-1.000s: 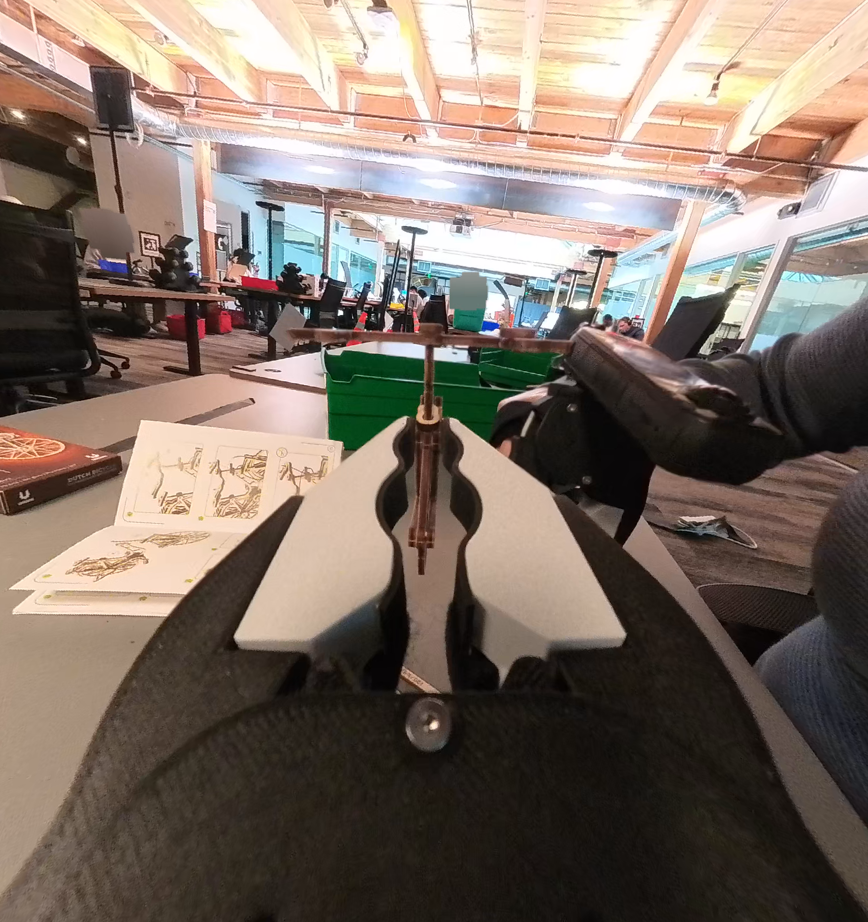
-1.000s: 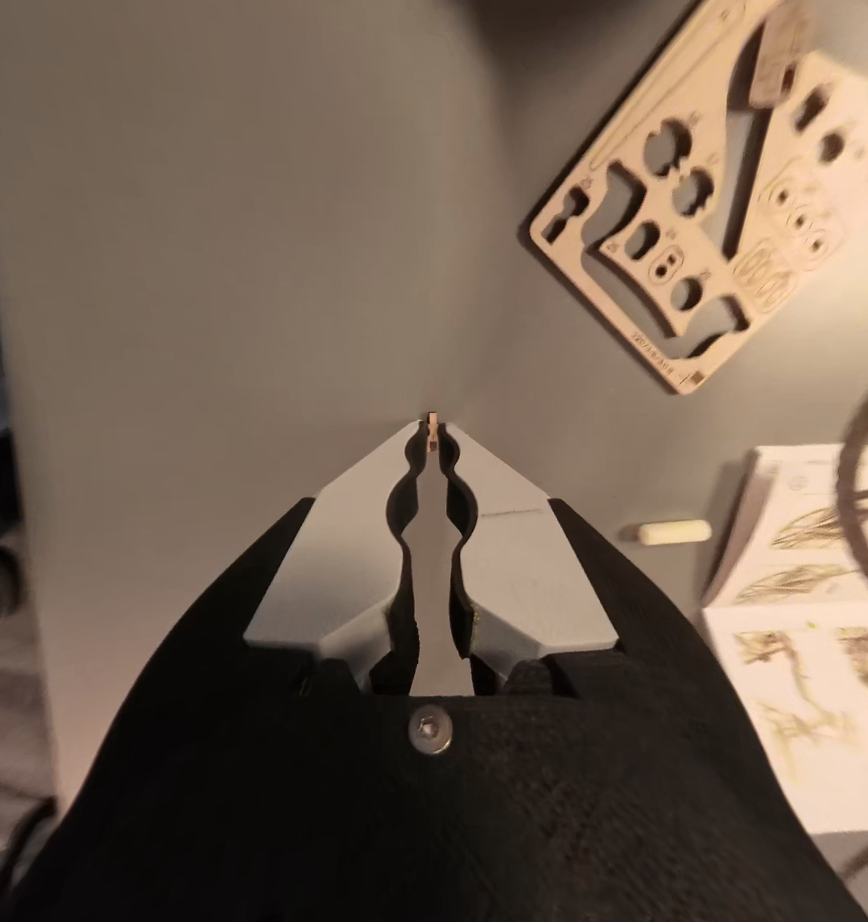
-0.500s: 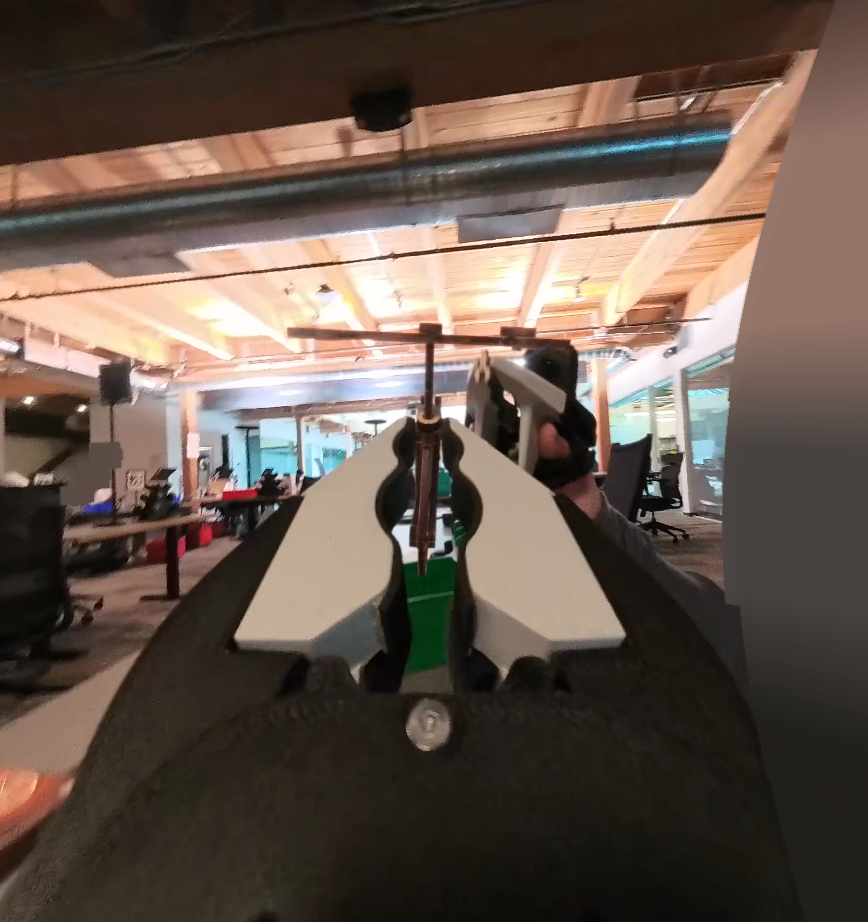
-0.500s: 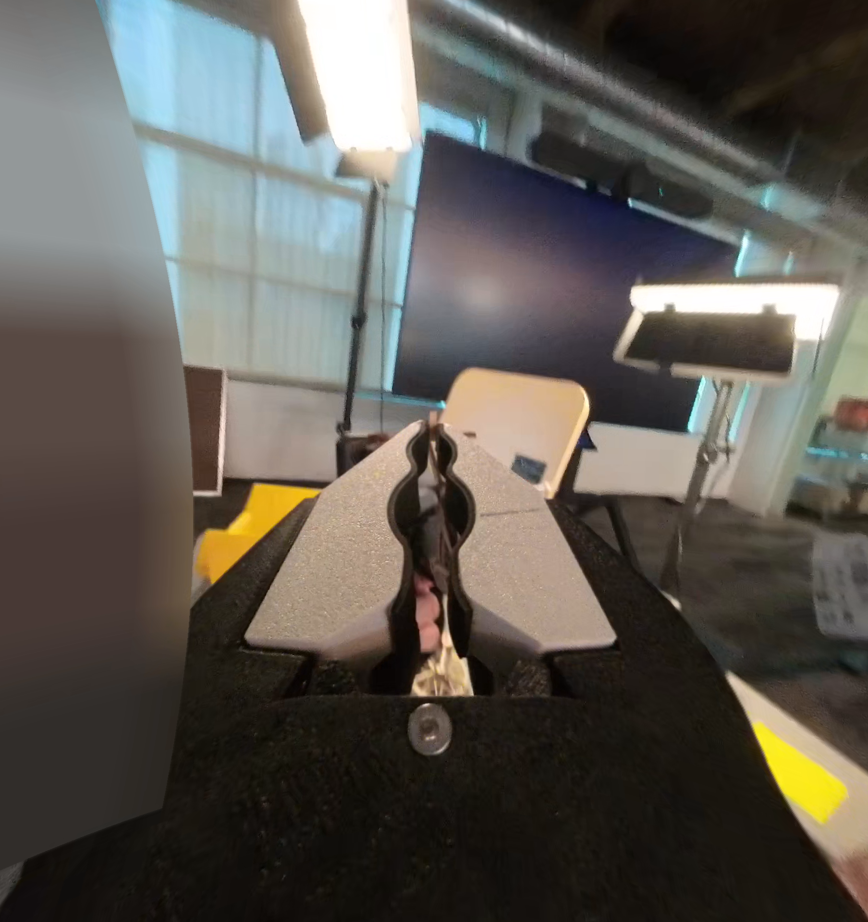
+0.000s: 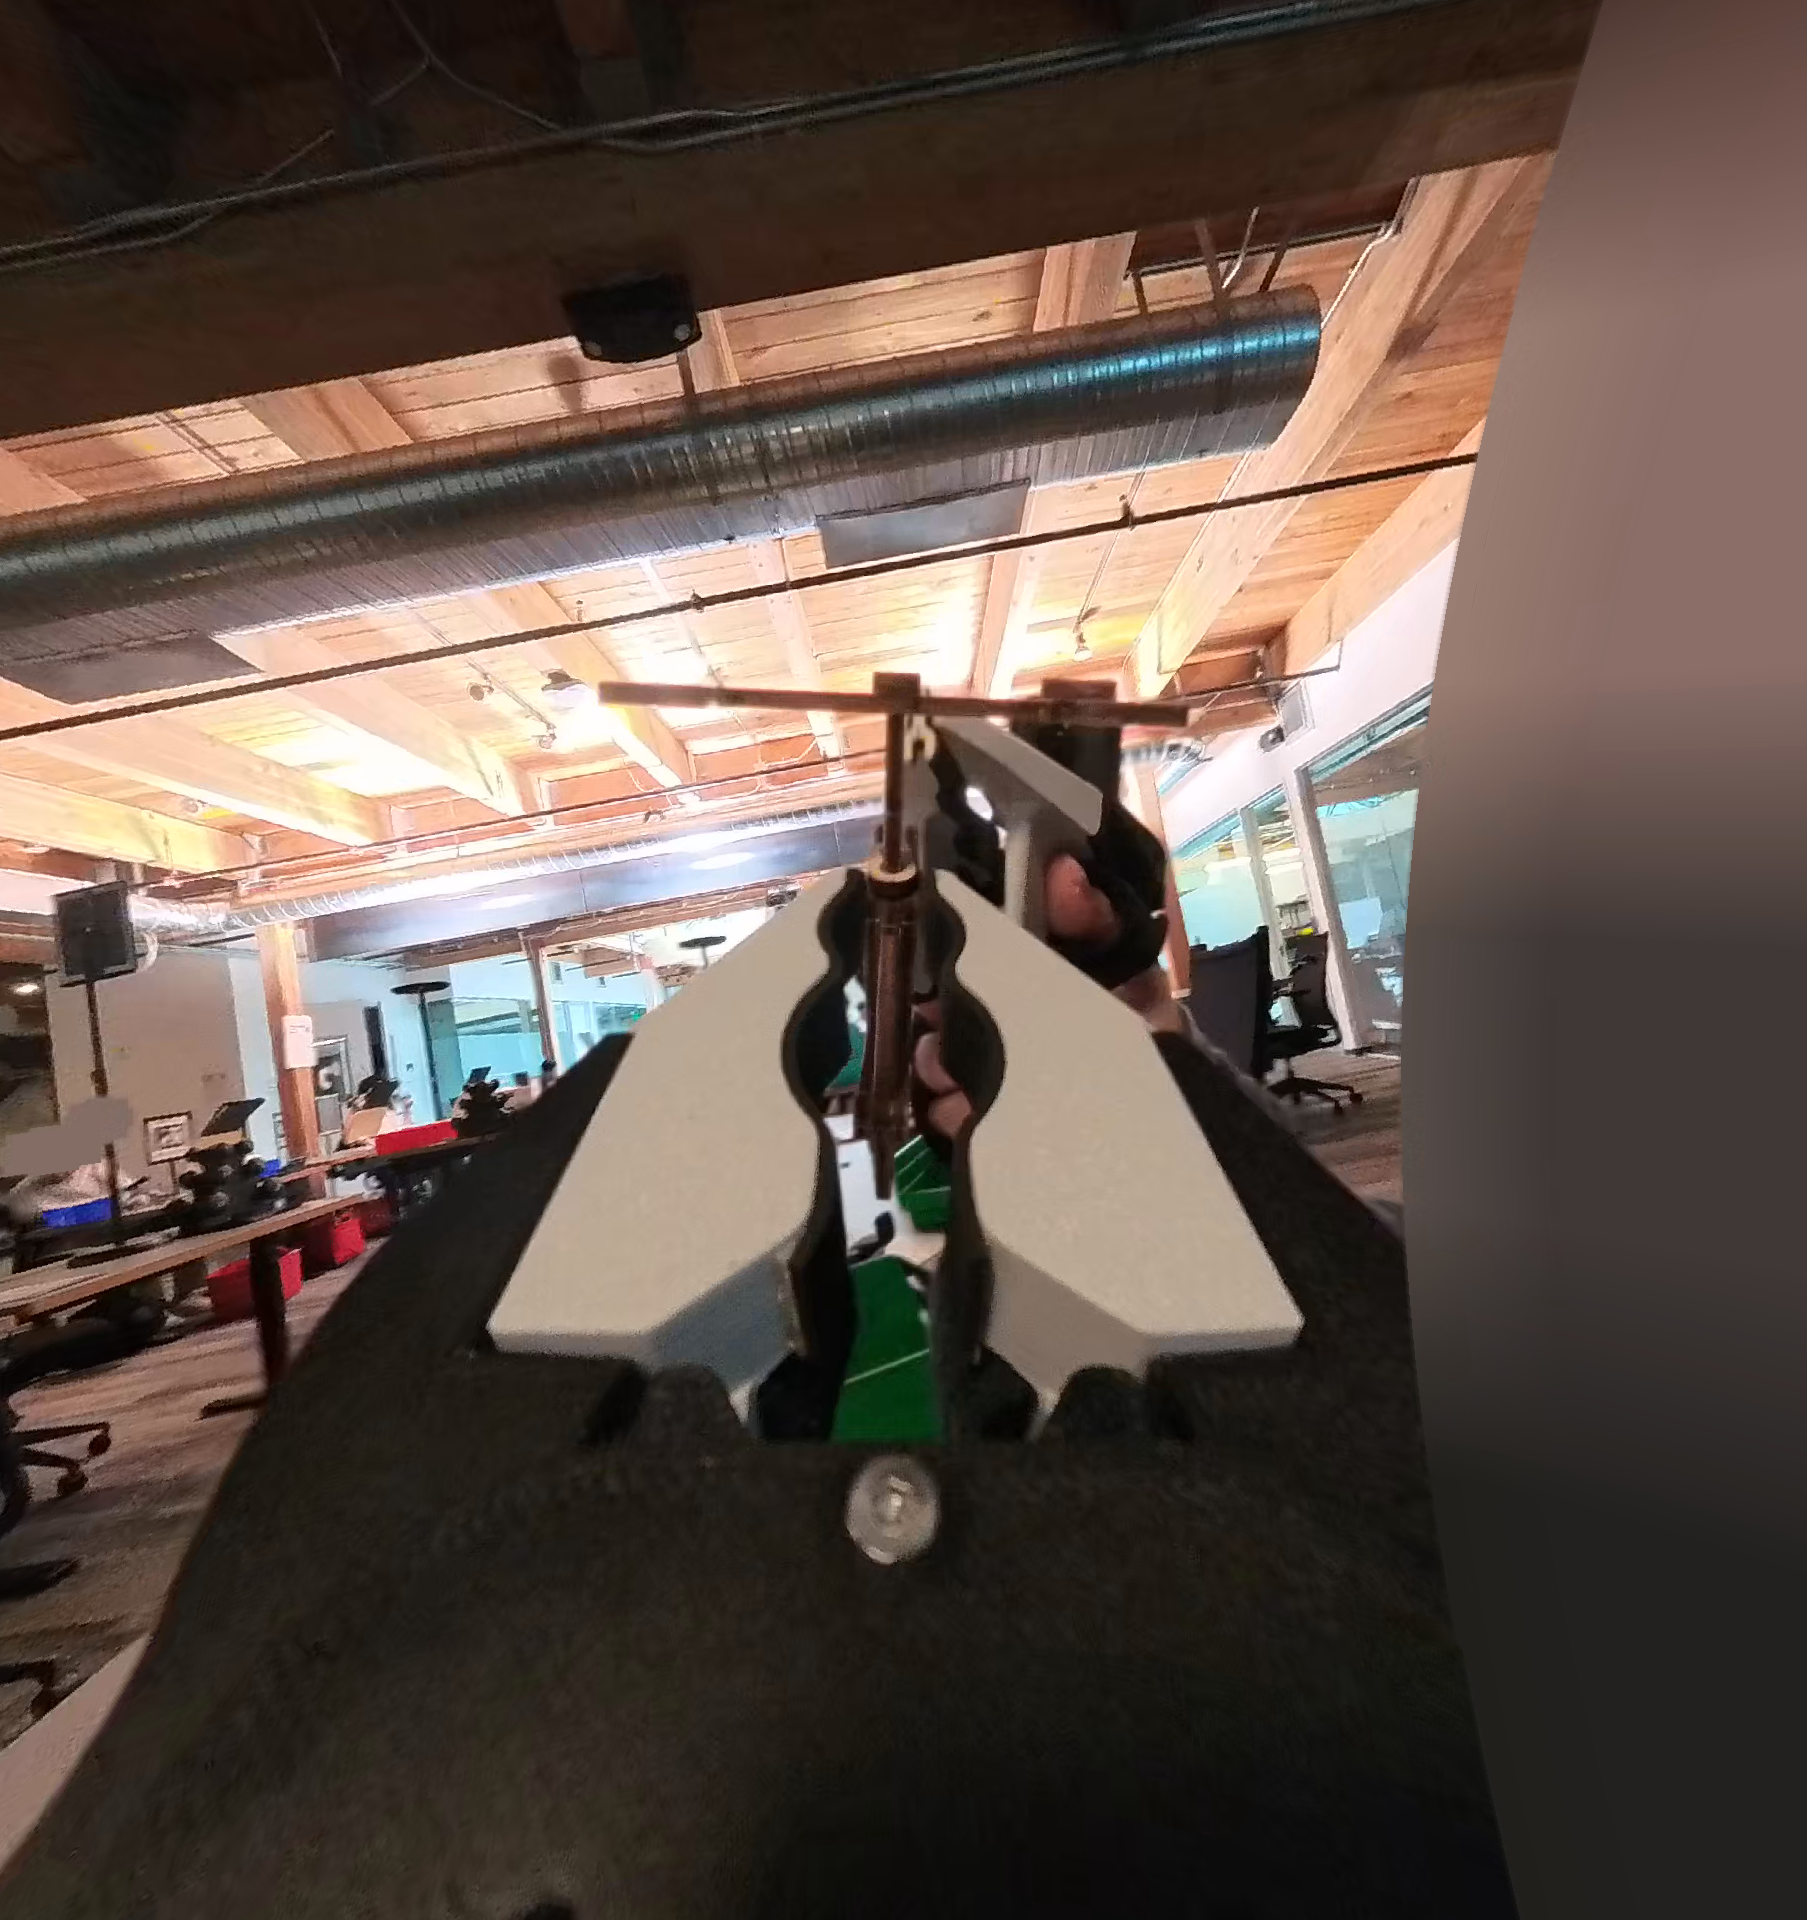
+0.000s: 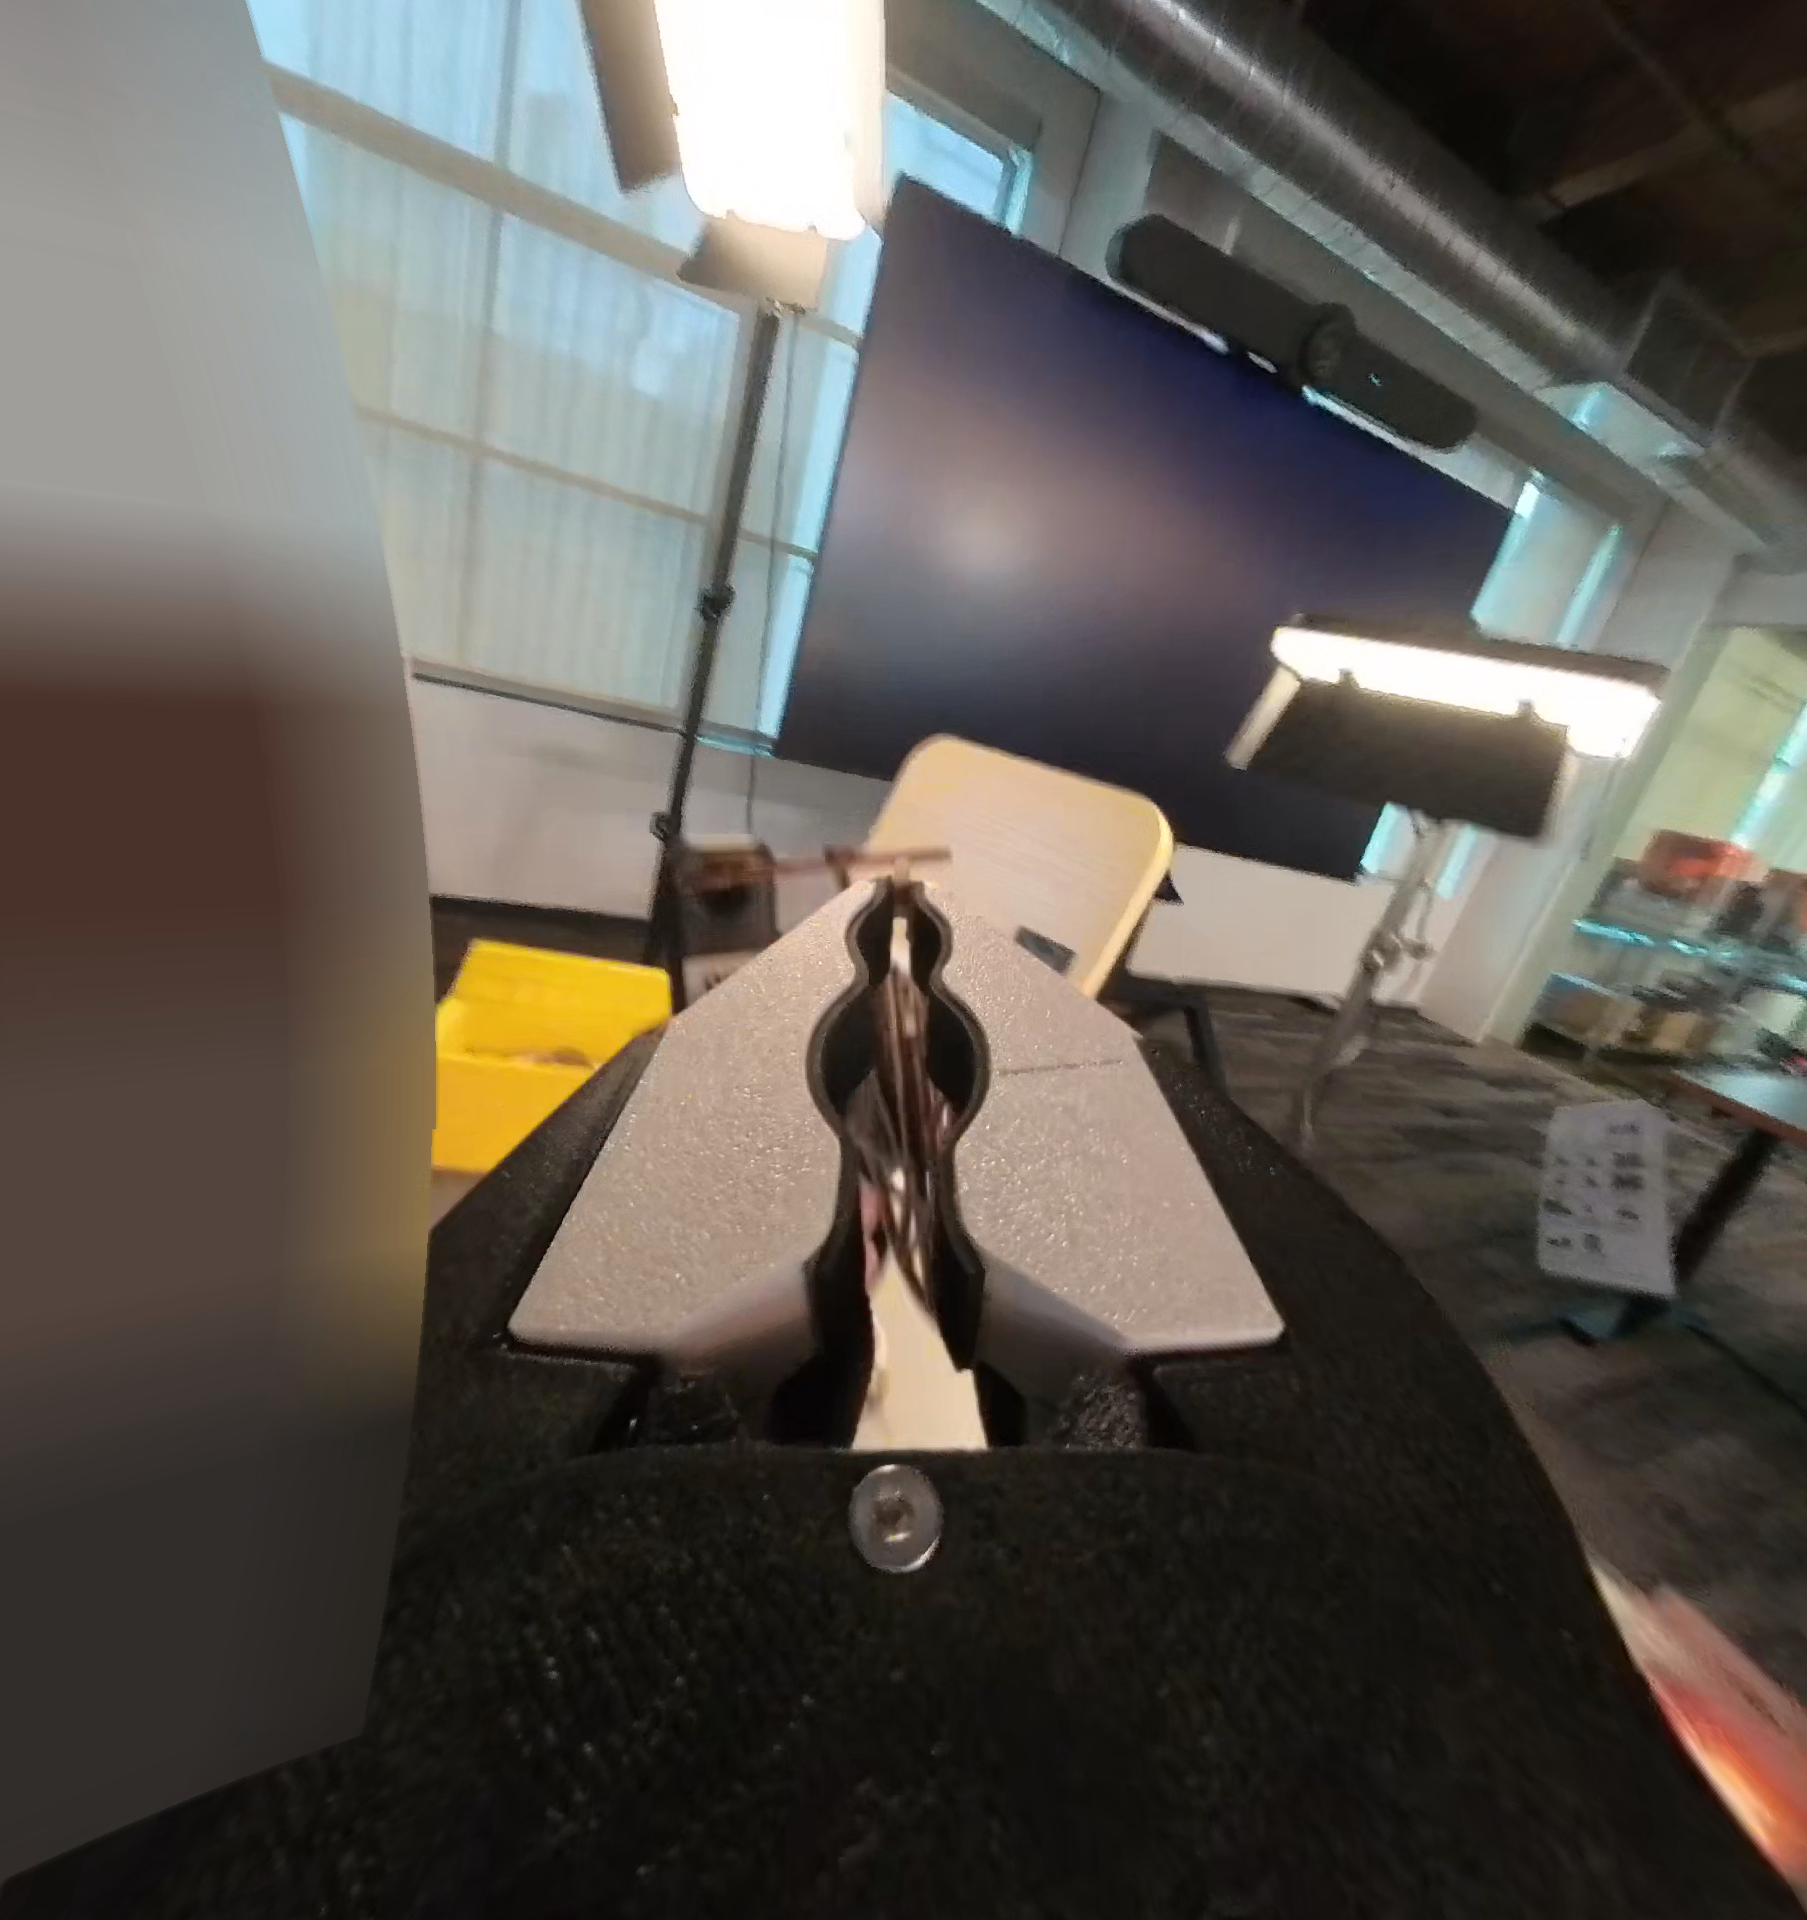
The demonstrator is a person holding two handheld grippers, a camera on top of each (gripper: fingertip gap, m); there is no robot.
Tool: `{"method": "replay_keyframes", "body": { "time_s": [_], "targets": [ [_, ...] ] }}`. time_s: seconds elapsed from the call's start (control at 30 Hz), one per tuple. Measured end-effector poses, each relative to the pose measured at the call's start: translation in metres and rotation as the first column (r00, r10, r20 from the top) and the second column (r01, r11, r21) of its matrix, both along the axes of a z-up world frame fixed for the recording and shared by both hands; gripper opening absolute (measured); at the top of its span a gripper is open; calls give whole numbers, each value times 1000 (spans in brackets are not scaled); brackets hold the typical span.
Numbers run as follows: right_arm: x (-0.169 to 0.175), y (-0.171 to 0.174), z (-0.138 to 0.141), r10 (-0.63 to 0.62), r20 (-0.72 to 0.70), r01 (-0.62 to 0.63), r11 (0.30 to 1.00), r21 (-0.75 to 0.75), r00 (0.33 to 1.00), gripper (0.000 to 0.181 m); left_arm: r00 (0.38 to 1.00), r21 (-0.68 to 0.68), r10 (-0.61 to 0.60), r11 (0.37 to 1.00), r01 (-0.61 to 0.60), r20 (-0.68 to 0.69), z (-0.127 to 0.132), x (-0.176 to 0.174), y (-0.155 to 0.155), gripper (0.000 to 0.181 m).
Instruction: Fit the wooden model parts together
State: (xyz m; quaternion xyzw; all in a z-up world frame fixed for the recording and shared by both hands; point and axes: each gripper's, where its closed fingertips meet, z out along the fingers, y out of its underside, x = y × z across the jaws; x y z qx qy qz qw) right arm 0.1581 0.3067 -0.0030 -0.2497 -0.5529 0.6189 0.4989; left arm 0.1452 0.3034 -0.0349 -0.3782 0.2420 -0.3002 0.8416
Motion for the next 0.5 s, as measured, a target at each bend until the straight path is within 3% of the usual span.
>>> {"method": "replay_keyframes", "body": {
  "time_s": [0.1,0.17,0.23,0.3,0.37,0.5],
  "targets": [
    [0,36,-58,-148,159,149,989,7,976,0,994,-48,98,994,-100,-39,-7,-16,10,9],
    [11,52,-84,-112,183,141,978,-153,977,0,981,-165,126,975,-150,-149,-28,-21,26,9],
    [29,60,-76,-42,56,59,934,-353,998,0,970,-251,96,956,-153,-225,-52,-20,40,8],
    [37,69,-69,-49,-29,32,904,-426,998,0,977,-263,-20,964,-38,-213,-64,-6,41,8],
    [33,62,-67,-17,-37,0,910,-415,999,1,973,-292,-125,954,65,-192,-71,12,42,9],
    [23,39,-69,22,22,-15,963,-268,1000,0,966,-256,-220,950,181,-134,-64,33,35,9]
  ]
}}
